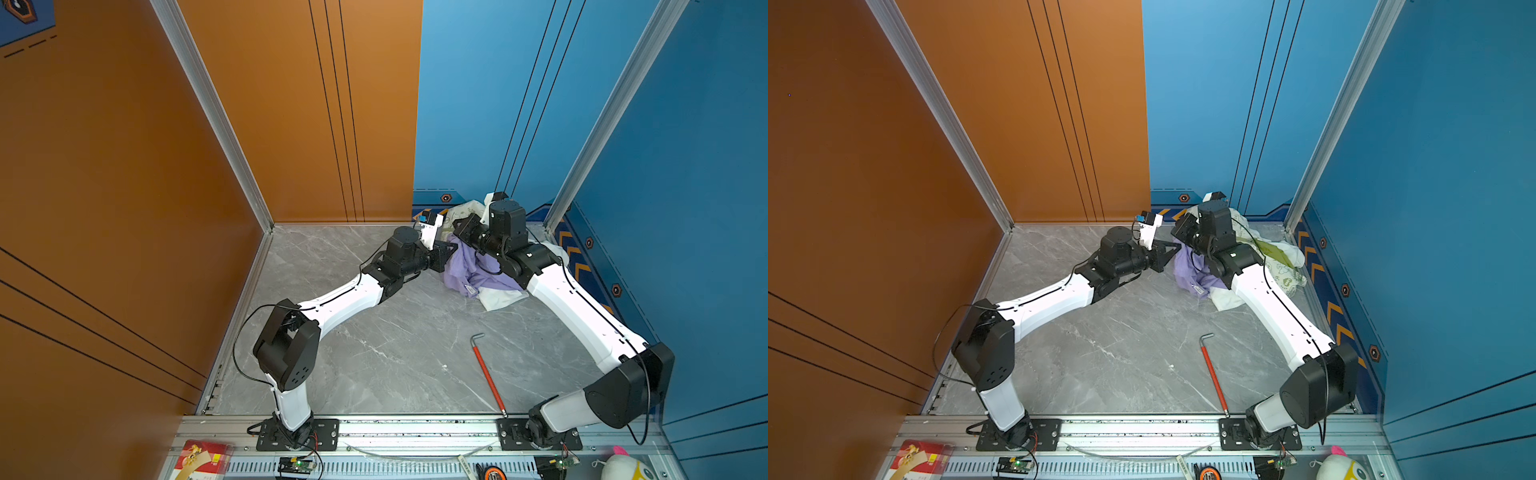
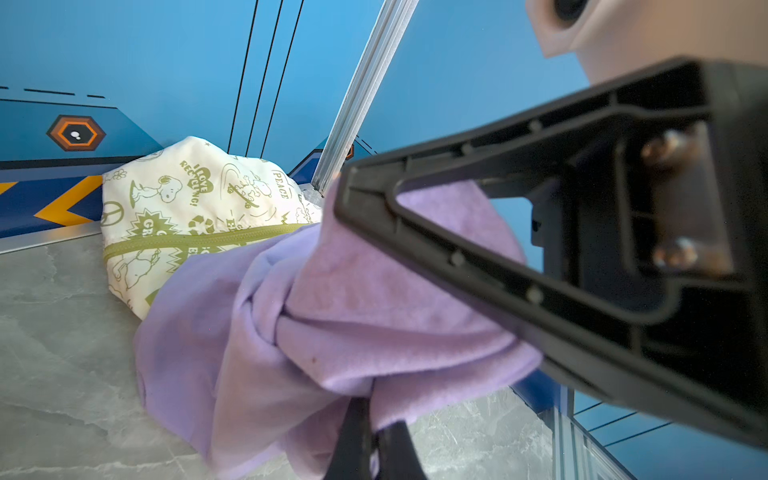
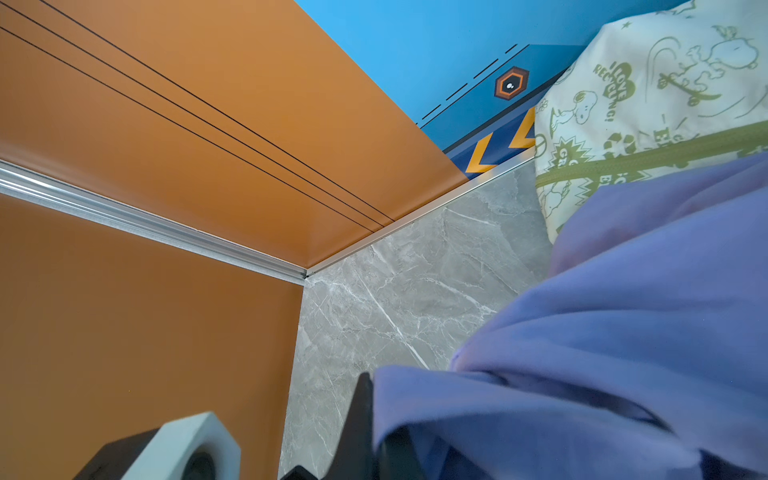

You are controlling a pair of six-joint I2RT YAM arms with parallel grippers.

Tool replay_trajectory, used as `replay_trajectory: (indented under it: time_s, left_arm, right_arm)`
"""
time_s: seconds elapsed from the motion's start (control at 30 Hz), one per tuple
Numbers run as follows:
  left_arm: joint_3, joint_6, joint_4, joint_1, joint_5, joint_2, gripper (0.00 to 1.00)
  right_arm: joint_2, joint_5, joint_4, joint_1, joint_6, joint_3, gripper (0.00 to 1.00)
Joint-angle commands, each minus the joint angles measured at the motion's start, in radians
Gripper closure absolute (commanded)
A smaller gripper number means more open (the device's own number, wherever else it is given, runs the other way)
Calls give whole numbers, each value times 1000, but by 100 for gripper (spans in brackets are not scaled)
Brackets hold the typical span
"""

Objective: Pick out a specific cloth from the pile
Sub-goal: 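Grasp the lavender cloth with the left gripper beside the right gripper, then pull the lavender cloth away with the left gripper while the right gripper releases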

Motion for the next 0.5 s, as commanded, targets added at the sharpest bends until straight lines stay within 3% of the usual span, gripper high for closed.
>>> replay_trajectory:
  time_s: [0.0, 0.07, 0.27, 0.47]
  left_arm:
    - [-9, 41, -26, 21, -12, -72, 100]
    - [-4, 73, -63, 32, -31, -101, 100]
    - [11, 98, -93, 88, -48, -171, 100]
    - [76, 107, -141, 140, -31, -202, 100]
  right_arm:
    - [-37, 6, 29, -7, -16, -20, 92]
    - [-44, -4, 27, -16, -26, -27, 85]
    - [-72, -10, 7, -37, -75, -27, 54]
    - [-110, 1, -19, -59, -128, -38, 37]
